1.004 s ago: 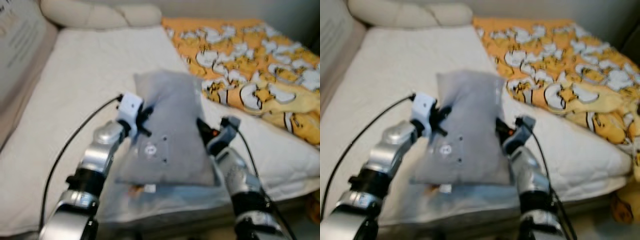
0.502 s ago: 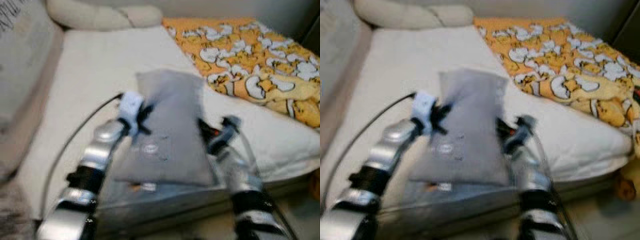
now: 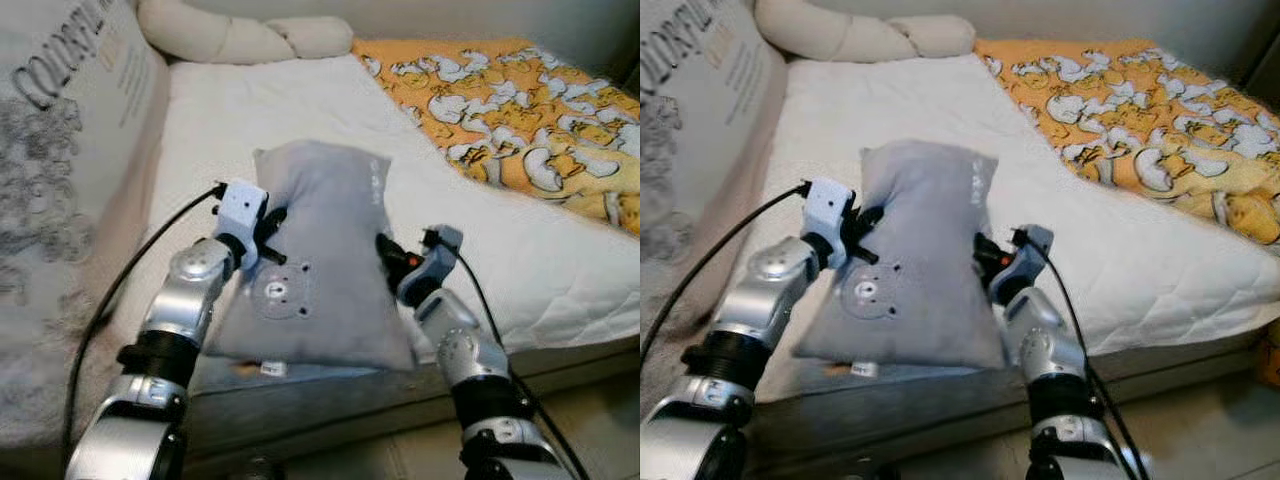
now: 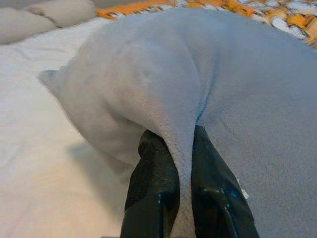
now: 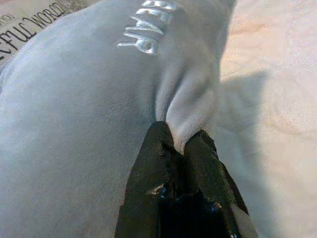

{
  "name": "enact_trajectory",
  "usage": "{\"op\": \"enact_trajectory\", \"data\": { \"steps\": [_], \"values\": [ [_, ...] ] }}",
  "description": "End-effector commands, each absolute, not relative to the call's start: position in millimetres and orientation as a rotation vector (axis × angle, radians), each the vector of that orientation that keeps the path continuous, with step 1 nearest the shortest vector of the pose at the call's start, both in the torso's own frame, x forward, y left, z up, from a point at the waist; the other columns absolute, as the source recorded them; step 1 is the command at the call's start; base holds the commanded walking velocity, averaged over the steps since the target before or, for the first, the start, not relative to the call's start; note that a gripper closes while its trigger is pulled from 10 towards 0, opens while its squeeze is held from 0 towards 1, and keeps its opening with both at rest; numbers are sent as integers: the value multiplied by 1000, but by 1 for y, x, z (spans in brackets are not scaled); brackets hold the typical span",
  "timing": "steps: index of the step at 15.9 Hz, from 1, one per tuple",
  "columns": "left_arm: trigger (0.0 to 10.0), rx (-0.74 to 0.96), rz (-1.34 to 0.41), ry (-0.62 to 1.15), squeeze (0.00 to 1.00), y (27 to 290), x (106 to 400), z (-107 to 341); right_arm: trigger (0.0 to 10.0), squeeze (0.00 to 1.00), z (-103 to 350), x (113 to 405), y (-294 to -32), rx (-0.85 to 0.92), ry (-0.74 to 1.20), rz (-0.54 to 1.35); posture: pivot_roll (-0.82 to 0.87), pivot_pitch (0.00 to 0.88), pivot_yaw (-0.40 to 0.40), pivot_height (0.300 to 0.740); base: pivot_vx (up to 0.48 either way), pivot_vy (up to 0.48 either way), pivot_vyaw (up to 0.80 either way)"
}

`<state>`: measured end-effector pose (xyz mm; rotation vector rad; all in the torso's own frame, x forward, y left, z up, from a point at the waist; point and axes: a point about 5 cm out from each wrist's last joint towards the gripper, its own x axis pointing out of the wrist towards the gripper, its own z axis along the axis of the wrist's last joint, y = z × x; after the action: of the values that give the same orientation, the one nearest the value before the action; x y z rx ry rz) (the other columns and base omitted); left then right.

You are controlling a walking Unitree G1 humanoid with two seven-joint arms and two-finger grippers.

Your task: Clean up the room

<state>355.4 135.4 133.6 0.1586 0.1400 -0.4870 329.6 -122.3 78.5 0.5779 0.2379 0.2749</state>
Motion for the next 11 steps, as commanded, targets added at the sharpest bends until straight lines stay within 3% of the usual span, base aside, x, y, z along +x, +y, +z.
{"op": "enact_trajectory", "data": {
  "steps": [1, 7, 11],
  "values": [
    [10000, 172, -512, 94, 0, 127, 358, 145, 10000, 0, 83, 332, -130, 573, 222, 257, 46, 0, -22, 740, 0, 0, 0],
    [10000, 160, -484, 77, 0, 136, 360, 150, 10000, 0, 83, 333, -124, 582, 228, 307, 64, 0, -29, 740, 0, 0, 0],
    [10000, 161, -469, 81, 0, 139, 360, 149, 10000, 0, 82, 335, -124, 562, 228, 302, 66, 0, -28, 740, 0, 0, 784]
  ]
}}
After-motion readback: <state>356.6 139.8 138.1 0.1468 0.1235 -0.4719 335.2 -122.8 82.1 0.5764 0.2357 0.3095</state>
